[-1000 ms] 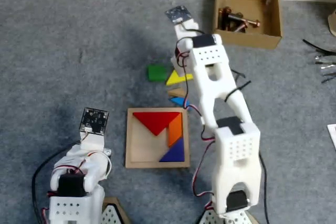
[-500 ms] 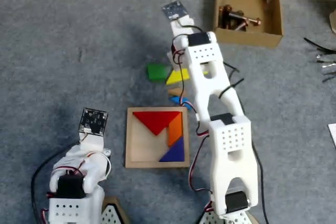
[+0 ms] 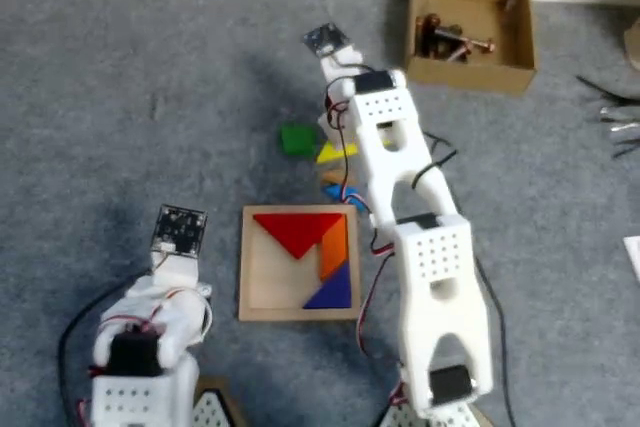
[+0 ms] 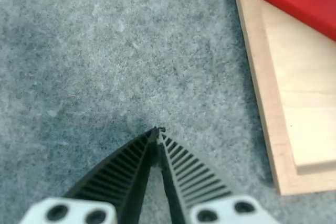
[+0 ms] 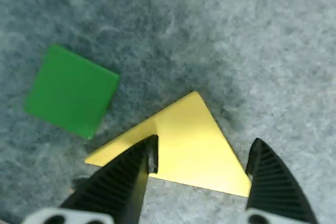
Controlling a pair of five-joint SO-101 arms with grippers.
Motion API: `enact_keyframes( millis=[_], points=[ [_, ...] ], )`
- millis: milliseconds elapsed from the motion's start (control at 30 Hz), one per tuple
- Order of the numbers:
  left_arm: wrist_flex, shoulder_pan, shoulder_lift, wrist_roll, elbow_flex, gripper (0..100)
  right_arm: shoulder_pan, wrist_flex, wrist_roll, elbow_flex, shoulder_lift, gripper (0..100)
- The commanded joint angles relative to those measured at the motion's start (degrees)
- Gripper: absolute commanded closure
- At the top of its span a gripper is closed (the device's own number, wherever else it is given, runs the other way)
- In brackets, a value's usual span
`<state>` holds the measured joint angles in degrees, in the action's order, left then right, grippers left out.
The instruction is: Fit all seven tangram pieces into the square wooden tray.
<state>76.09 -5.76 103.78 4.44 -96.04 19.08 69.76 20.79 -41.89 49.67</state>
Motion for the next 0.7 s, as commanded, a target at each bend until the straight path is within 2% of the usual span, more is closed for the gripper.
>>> enact_keyframes(
  millis=[0, 167, 367, 667],
  points=[
    [0.3, 0.7, 0.4, 0.2, -1.1, 99, -1.5, 0.1, 0.6, -2.3, 0.7, 73.5],
    [0.3, 0.7, 0.4, 0.2, -1.1, 99, -2.9, 1.0, 0.3, -2.3, 1.2, 74.5],
    [0.3, 0.7, 0.4, 0.2, -1.1, 99, -4.4, 4.6, 0.3, -2.3, 1.1, 85.1],
    [0.3, 0.7, 0.4, 0.2, -1.1, 99, -7.4, 10.5, 0.6, -2.3, 1.1, 86.0]
  ],
)
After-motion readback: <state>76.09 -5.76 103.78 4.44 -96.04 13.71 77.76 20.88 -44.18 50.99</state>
